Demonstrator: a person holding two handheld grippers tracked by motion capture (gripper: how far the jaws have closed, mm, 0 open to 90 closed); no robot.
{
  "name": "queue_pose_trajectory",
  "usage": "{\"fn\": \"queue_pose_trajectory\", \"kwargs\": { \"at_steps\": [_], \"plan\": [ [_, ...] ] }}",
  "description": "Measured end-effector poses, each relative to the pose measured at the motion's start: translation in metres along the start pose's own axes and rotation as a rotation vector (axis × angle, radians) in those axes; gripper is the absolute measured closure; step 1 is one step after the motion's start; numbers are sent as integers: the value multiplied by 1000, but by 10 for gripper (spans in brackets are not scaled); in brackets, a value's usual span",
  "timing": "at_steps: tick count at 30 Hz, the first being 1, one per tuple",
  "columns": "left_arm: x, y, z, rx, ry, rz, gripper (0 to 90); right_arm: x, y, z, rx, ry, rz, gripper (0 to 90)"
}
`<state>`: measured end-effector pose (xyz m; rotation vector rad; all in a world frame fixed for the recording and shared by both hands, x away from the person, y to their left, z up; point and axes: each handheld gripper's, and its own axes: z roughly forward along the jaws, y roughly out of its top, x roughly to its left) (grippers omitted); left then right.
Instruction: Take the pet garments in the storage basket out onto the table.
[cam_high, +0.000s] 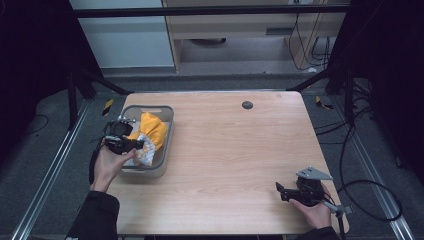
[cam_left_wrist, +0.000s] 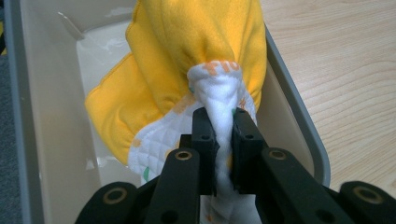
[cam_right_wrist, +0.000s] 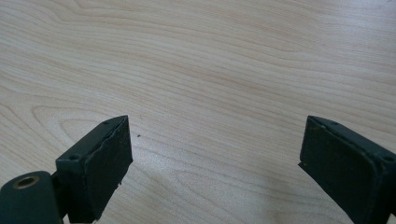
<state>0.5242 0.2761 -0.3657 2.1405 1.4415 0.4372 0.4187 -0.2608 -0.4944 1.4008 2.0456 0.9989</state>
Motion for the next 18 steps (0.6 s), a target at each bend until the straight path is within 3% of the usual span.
{"fn": "queue_pose_trajectory", "kwargs": {
  "at_steps": [18],
  "plan": [
    [4,0,-26,-55,-2,2,820,0,0,0,0,1,-4,90]
  ]
}}
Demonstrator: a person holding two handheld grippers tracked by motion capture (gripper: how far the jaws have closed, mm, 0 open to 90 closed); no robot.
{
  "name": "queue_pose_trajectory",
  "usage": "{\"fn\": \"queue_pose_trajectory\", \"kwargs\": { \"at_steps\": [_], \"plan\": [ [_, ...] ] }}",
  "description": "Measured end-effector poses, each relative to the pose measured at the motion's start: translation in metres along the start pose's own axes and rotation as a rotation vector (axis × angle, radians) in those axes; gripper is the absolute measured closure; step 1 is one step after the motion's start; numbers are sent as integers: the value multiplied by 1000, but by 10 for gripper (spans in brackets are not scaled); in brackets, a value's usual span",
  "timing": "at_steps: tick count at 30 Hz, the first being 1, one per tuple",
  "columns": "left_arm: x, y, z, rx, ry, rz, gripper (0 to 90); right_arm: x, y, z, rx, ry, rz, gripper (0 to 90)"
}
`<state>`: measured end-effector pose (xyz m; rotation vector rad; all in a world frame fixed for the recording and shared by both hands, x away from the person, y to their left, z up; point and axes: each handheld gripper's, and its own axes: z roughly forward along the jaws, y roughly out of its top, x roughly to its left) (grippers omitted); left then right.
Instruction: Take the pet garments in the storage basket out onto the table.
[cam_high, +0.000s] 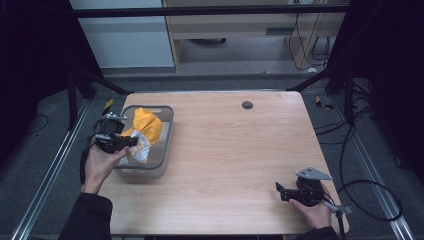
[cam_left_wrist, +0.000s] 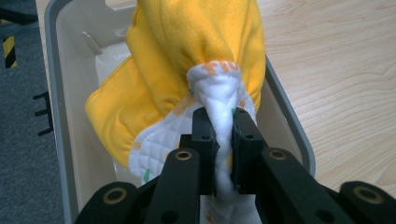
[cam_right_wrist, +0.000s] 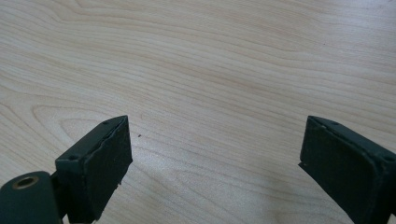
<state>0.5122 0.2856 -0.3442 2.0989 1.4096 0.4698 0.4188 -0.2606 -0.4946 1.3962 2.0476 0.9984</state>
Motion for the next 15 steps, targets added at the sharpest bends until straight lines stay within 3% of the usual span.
{"fn": "queue_pose_trajectory", "kwargs": {
  "at_steps": [15],
  "plan": [
    [-16,5,-16,-38,-29,57,820,0,0,0,-2,0,1,88]
  ]
}}
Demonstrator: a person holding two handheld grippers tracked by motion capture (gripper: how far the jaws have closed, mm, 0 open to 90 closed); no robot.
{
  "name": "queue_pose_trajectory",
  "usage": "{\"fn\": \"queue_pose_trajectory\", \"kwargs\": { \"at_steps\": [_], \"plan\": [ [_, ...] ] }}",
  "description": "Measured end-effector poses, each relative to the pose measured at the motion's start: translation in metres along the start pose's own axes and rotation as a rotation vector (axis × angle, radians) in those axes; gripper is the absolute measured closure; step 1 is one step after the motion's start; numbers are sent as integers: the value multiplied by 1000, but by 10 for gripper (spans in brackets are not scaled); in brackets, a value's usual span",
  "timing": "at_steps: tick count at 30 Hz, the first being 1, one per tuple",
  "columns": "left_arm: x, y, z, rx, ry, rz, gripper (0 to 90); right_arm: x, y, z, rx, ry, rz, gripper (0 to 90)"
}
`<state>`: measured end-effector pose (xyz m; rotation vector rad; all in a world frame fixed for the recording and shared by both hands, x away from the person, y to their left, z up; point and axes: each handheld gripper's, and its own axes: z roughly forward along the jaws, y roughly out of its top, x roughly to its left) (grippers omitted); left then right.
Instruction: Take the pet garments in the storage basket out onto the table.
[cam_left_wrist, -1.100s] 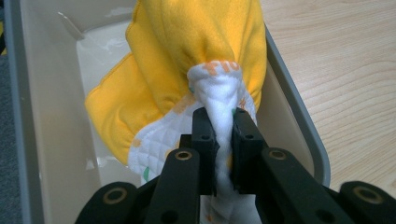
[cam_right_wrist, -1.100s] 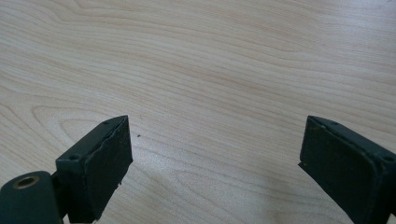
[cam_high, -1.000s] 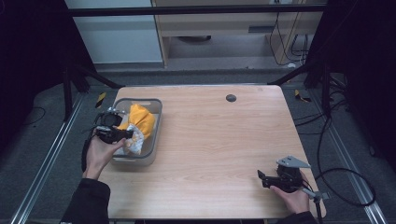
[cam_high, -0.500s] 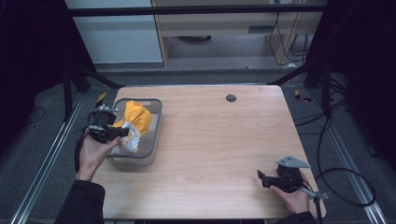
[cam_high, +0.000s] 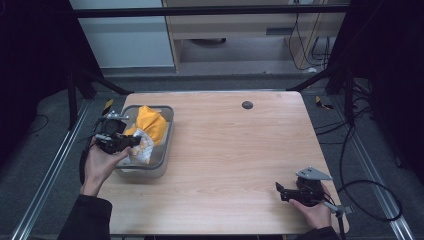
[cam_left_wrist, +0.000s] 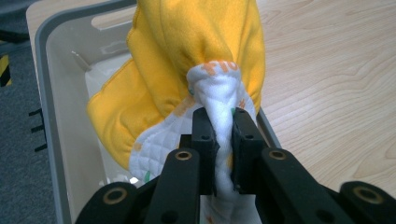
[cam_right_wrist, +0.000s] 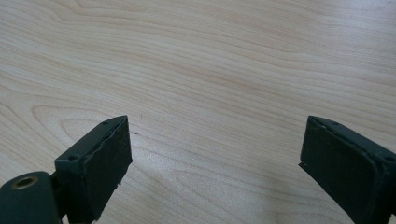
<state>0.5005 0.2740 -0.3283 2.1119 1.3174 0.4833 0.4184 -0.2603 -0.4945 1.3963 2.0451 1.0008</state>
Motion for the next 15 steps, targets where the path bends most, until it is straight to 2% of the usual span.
{"fn": "queue_pose_trajectory", "kwargs": {
  "at_steps": [15],
  "plan": [
    [-26,9,-15,-29,-46,81,820,0,0,0,1,-1,-3,88]
  ]
}}
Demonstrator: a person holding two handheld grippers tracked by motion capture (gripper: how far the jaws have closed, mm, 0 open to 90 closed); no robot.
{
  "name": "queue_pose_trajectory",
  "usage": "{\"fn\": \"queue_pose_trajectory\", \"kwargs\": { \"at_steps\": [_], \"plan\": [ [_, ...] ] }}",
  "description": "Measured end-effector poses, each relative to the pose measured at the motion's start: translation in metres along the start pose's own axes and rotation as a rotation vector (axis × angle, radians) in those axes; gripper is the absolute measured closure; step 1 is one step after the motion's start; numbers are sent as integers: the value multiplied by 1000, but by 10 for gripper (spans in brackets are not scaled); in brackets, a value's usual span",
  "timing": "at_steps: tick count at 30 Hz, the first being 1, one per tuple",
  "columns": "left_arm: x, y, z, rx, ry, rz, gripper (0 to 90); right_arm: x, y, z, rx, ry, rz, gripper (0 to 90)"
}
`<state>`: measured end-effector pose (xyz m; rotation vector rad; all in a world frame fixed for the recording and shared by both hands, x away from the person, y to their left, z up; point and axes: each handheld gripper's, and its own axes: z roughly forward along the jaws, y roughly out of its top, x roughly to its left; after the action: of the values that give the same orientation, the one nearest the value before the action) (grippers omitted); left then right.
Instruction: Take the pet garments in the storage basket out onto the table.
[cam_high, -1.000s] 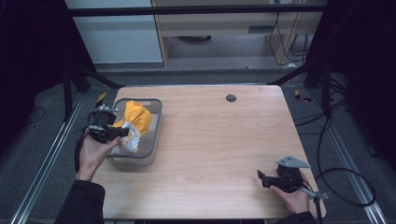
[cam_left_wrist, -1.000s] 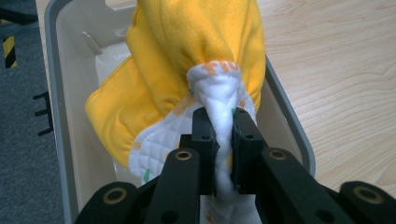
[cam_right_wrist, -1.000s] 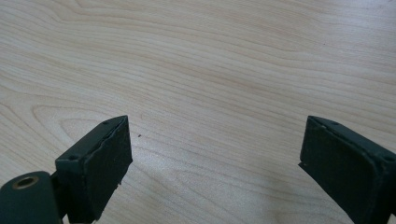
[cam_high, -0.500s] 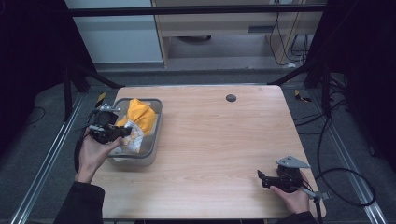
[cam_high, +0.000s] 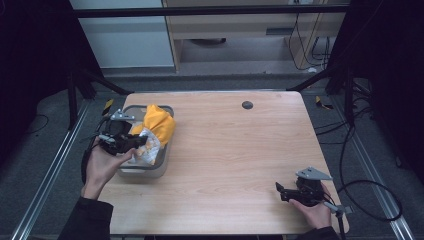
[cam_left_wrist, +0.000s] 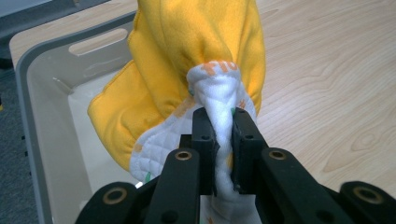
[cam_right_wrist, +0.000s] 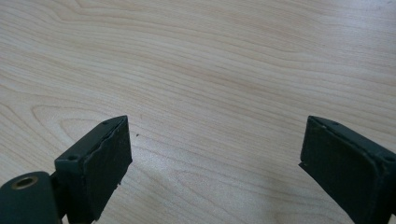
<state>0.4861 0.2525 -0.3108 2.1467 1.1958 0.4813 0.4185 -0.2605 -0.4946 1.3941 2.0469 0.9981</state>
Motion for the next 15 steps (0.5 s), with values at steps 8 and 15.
{"fn": "queue_pose_trajectory", "kwargs": {
  "at_steps": [8,15],
  "plan": [
    [-15,4,-5,-12,-31,38,820,0,0,0,1,2,-2,87],
    [-29,7,-7,-30,-62,68,821,0,0,0,0,1,-2,86]
  ]
}}
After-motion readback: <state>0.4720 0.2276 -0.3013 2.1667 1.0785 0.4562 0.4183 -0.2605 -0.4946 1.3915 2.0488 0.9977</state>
